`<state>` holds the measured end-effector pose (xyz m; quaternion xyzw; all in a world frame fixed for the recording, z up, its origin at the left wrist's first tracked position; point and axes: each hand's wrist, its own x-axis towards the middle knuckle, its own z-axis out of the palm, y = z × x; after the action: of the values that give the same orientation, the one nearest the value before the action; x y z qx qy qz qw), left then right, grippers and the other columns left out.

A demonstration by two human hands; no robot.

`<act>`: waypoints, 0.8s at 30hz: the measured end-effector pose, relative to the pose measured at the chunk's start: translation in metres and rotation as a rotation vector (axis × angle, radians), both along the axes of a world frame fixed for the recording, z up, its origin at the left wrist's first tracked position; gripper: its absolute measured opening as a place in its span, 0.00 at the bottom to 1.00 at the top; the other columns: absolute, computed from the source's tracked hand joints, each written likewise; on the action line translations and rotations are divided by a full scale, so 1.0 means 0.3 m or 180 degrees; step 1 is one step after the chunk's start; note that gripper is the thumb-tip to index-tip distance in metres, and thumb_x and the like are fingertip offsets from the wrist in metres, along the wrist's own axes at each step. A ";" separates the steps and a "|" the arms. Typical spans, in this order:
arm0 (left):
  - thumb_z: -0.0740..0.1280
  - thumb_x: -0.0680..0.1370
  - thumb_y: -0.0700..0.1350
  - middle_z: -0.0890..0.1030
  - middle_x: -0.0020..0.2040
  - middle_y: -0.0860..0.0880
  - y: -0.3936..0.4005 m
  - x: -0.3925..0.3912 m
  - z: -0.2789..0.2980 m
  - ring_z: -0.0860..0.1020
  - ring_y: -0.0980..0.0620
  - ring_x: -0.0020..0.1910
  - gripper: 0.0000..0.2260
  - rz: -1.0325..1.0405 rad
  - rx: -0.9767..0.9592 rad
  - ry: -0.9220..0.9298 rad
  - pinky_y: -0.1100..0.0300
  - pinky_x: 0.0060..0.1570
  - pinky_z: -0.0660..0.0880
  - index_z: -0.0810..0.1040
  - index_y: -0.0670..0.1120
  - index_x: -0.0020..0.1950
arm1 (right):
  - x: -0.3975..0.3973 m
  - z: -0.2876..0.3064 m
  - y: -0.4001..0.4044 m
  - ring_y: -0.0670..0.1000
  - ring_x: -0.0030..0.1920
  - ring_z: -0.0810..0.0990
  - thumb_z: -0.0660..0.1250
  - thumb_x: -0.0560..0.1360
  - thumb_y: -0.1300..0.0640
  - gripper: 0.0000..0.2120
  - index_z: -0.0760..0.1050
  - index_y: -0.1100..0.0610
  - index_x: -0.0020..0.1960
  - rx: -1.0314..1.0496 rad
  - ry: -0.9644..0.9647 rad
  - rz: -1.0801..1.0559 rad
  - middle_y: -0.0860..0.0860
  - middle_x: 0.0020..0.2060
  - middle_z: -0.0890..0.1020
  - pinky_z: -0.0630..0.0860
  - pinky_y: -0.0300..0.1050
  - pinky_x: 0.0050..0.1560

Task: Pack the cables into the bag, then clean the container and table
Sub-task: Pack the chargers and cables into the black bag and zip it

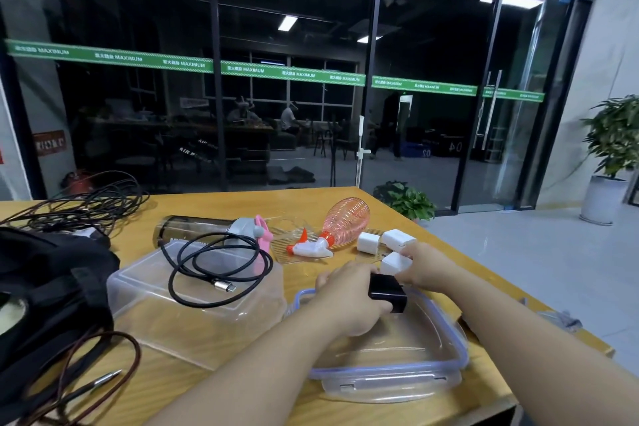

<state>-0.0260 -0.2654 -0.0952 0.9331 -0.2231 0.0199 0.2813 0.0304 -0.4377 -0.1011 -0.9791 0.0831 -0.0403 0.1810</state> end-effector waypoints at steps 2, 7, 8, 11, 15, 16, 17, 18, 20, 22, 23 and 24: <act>0.66 0.75 0.51 0.71 0.64 0.52 0.031 -0.009 0.001 0.67 0.48 0.65 0.21 0.0030 -0.0041 -0.0045 0.57 0.65 0.59 0.68 0.53 0.67 | -0.014 0.002 0.010 0.53 0.56 0.76 0.72 0.70 0.54 0.26 0.71 0.58 0.66 0.0052 -0.0095 -0.0026 0.54 0.60 0.77 0.73 0.42 0.53; 0.68 0.75 0.49 0.72 0.64 0.53 0.100 -0.035 -0.001 0.68 0.51 0.64 0.22 0.0052 -0.0275 -0.0143 0.56 0.65 0.63 0.68 0.53 0.67 | -0.052 0.038 0.034 0.53 0.57 0.75 0.72 0.70 0.52 0.29 0.69 0.57 0.68 0.0155 -0.0395 0.0031 0.53 0.61 0.77 0.72 0.43 0.53; 0.68 0.75 0.49 0.71 0.65 0.53 0.111 -0.042 0.003 0.68 0.51 0.65 0.23 0.0043 -0.0368 -0.0158 0.58 0.65 0.63 0.67 0.52 0.69 | -0.061 0.052 0.042 0.53 0.56 0.75 0.72 0.70 0.52 0.29 0.69 0.56 0.68 0.0149 -0.0447 0.0061 0.53 0.61 0.77 0.72 0.42 0.52; 0.68 0.75 0.47 0.70 0.62 0.54 0.138 -0.064 0.021 0.69 0.54 0.63 0.24 -0.0015 -0.0789 -0.0144 0.65 0.57 0.65 0.66 0.52 0.69 | -0.082 0.089 0.069 0.53 0.56 0.75 0.72 0.71 0.51 0.29 0.69 0.56 0.68 0.0190 -0.0544 0.0181 0.52 0.60 0.76 0.72 0.42 0.51; 0.68 0.74 0.46 0.67 0.58 0.59 0.172 -0.093 0.053 0.67 0.59 0.62 0.24 0.0036 -0.1142 -0.0363 0.67 0.57 0.62 0.66 0.53 0.69 | -0.117 0.143 0.121 0.53 0.59 0.74 0.72 0.71 0.51 0.31 0.66 0.57 0.70 0.0370 -0.0732 0.0372 0.53 0.63 0.74 0.71 0.42 0.54; 0.68 0.74 0.46 0.68 0.59 0.59 0.185 -0.099 0.061 0.67 0.58 0.63 0.24 0.0054 -0.1155 -0.0494 0.65 0.60 0.62 0.66 0.53 0.68 | -0.124 0.157 0.138 0.51 0.56 0.74 0.72 0.71 0.50 0.31 0.66 0.57 0.70 0.0418 -0.0787 0.0420 0.52 0.62 0.75 0.71 0.41 0.53; 0.68 0.74 0.45 0.68 0.59 0.59 0.200 -0.106 0.069 0.66 0.57 0.64 0.24 0.0089 -0.1173 -0.0614 0.64 0.61 0.62 0.66 0.53 0.68 | -0.134 0.171 0.156 0.49 0.51 0.75 0.72 0.71 0.50 0.30 0.67 0.57 0.69 0.0491 -0.0872 0.0477 0.52 0.59 0.76 0.72 0.37 0.48; 0.68 0.75 0.45 0.67 0.59 0.59 0.219 -0.114 0.076 0.65 0.58 0.64 0.24 0.0117 -0.1184 -0.0710 0.65 0.62 0.61 0.66 0.53 0.69 | -0.143 0.183 0.173 0.47 0.45 0.76 0.71 0.71 0.50 0.27 0.68 0.57 0.66 0.0615 -0.0938 0.0524 0.50 0.53 0.77 0.71 0.32 0.41; 0.67 0.75 0.44 0.65 0.57 0.61 0.259 -0.124 0.088 0.64 0.59 0.64 0.23 0.0151 -0.1188 -0.0865 0.67 0.61 0.59 0.65 0.53 0.69 | -0.159 0.203 0.206 0.42 0.35 0.75 0.71 0.72 0.52 0.22 0.70 0.56 0.62 0.0930 -0.0997 0.0604 0.46 0.44 0.75 0.67 0.27 0.26; 0.67 0.76 0.44 0.64 0.58 0.62 0.304 -0.132 0.097 0.61 0.61 0.66 0.23 0.0209 -0.1246 -0.0864 0.66 0.62 0.59 0.65 0.53 0.69 | -0.170 0.216 0.237 0.42 0.34 0.73 0.72 0.72 0.53 0.17 0.70 0.53 0.57 0.1075 -0.1045 0.0694 0.44 0.40 0.73 0.66 0.28 0.22; 0.67 0.76 0.44 0.64 0.58 0.62 0.325 -0.136 0.102 0.61 0.62 0.65 0.23 0.0254 -0.1286 -0.0816 0.66 0.63 0.59 0.65 0.53 0.69 | -0.178 0.224 0.255 0.42 0.35 0.73 0.72 0.72 0.53 0.16 0.69 0.52 0.55 0.1078 -0.1069 0.0763 0.43 0.40 0.73 0.68 0.29 0.24; 0.67 0.76 0.44 0.66 0.59 0.61 0.345 -0.143 0.108 0.63 0.61 0.65 0.24 0.0288 -0.1350 -0.0792 0.66 0.63 0.61 0.65 0.54 0.69 | -0.186 0.231 0.275 0.43 0.36 0.73 0.72 0.72 0.53 0.16 0.69 0.51 0.55 0.1081 -0.1097 0.0823 0.43 0.41 0.73 0.70 0.31 0.27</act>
<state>-0.0688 -0.1619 -0.0627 0.8526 -0.2048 0.1935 0.4400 -0.0253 -0.3553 -0.0318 -0.9160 -0.0690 -0.1683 0.3577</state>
